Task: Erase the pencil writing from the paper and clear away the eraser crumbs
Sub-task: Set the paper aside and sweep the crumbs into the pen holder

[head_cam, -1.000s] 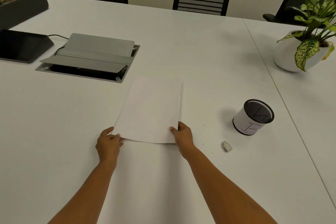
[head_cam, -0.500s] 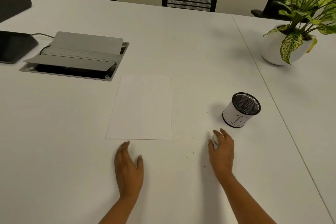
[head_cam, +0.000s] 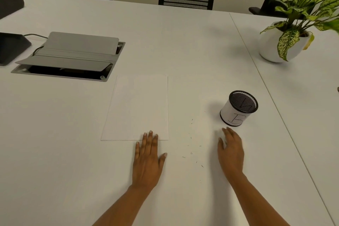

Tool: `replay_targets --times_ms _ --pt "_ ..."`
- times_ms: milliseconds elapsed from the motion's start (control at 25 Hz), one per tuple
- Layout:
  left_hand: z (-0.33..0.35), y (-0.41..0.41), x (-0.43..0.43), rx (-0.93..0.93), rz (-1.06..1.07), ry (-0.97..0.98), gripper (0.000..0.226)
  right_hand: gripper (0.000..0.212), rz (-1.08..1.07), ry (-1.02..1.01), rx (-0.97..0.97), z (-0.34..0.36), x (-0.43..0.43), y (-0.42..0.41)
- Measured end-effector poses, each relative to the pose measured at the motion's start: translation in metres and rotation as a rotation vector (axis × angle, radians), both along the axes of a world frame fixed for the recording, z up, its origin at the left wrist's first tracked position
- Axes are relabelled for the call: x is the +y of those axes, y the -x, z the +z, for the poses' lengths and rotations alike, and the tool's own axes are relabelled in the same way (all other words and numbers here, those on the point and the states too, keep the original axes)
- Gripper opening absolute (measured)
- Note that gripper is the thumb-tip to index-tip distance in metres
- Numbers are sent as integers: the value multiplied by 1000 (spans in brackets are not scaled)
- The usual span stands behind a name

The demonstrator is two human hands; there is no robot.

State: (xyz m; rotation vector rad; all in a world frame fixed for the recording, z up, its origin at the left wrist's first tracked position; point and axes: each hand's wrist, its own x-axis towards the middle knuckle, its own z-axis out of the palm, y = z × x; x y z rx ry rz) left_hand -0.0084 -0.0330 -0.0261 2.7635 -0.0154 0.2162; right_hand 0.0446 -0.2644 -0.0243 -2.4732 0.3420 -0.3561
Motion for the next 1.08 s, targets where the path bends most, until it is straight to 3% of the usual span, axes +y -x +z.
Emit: replay_targets --times_ms 160,240,400,560,640,680,800,880,1000,1080 --pt "-3 -2 0 76 22 -57 80 41 366 -32 90 -3 24 -26" --pt "-4 -2 1 107 34 -64 78 50 427 -34 170 -4 28 -50" --pt "-3 -3 1 136 41 -92 75 58 529 171 322 -5 32 -78" --pt "-3 -4 -1 154 33 -109 75 54 819 313 253 -11 35 -36" --pt "-4 -4 -1 149 33 -116 77 51 998 239 256 -11 34 -2" --pt "-4 -4 0 147 33 -122 77 48 1050 100 296 -9 32 11" --pt "1 -4 0 169 31 -148 74 32 923 -435 364 10 26 11" --pt "3 -4 -1 167 13 -160 72 30 678 -524 240 15 23 -18" --pt "2 -4 0 147 8 -166 70 45 489 -229 282 13 24 -57" --pt "3 -4 0 147 8 -166 70 54 524 52 359 1 28 -63"
